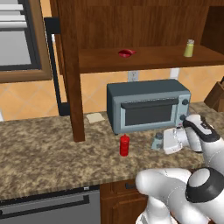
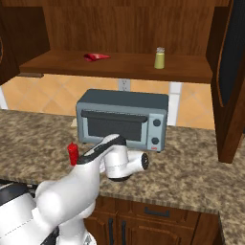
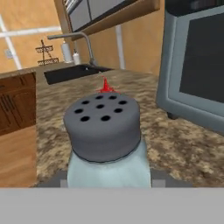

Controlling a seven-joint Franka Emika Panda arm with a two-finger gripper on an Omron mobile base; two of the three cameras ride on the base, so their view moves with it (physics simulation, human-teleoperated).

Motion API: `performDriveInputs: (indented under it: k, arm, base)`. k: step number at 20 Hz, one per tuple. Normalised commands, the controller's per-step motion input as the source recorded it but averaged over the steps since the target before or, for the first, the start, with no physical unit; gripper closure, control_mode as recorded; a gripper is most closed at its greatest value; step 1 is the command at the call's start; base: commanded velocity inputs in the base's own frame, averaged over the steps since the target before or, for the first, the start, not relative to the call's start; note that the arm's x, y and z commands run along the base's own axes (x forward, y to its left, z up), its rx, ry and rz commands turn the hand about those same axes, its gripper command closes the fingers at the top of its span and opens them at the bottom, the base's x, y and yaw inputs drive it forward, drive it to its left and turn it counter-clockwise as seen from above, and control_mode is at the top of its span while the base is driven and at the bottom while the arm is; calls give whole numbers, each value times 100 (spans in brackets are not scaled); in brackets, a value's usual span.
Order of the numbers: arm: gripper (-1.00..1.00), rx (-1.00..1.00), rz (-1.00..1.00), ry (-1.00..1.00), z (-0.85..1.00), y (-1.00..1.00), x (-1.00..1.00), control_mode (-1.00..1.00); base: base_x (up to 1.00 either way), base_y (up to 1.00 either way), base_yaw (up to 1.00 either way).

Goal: Put the shaker and condiment bottle from the counter next to their counterparts in the cabinet.

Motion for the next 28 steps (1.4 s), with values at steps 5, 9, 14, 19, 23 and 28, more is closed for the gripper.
performDriveInputs:
  k: [5,9,14,19,23,28]
  arm:
    - [100,-2,-33,3,50,0,-7,-100]
    - [100,-5,-35,18,38,-8,-8,-100]
    - [100,0,-35,11,49,-38,-19,-100]
    - [100,0,-27,-8,98,-39,-18,-100]
    - [100,0,-27,-14,100,-40,-23,-100]
    - [100,0,-29,-3,99,-37,-20,-100]
  base:
    - [0,0,0]
    - [0,0,0]
    - [0,0,0]
    - [0,0,0]
    - [0,0,0]
    - [0,0,0]
